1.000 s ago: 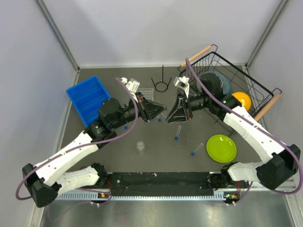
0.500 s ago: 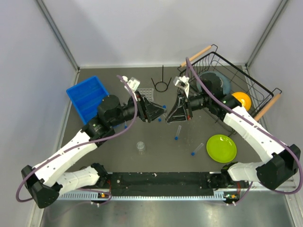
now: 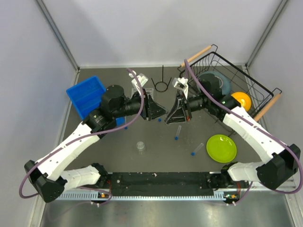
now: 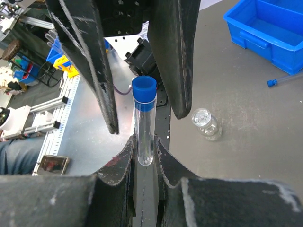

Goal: Organize the chemistry lab equipment

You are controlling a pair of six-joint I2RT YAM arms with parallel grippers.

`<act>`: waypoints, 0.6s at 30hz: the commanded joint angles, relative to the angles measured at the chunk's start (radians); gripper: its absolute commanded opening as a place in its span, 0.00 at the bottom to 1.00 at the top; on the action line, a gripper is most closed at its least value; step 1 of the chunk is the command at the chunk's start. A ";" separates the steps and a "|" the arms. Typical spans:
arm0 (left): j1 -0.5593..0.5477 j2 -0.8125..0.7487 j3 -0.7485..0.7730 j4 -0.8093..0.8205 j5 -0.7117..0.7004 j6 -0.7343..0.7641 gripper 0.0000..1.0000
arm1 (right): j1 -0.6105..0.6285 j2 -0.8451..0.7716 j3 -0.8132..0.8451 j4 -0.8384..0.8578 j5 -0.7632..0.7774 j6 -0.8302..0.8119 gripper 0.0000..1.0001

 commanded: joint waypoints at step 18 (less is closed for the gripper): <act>0.050 -0.016 0.057 -0.116 -0.142 0.108 0.03 | -0.030 -0.022 0.040 -0.119 0.060 -0.248 0.80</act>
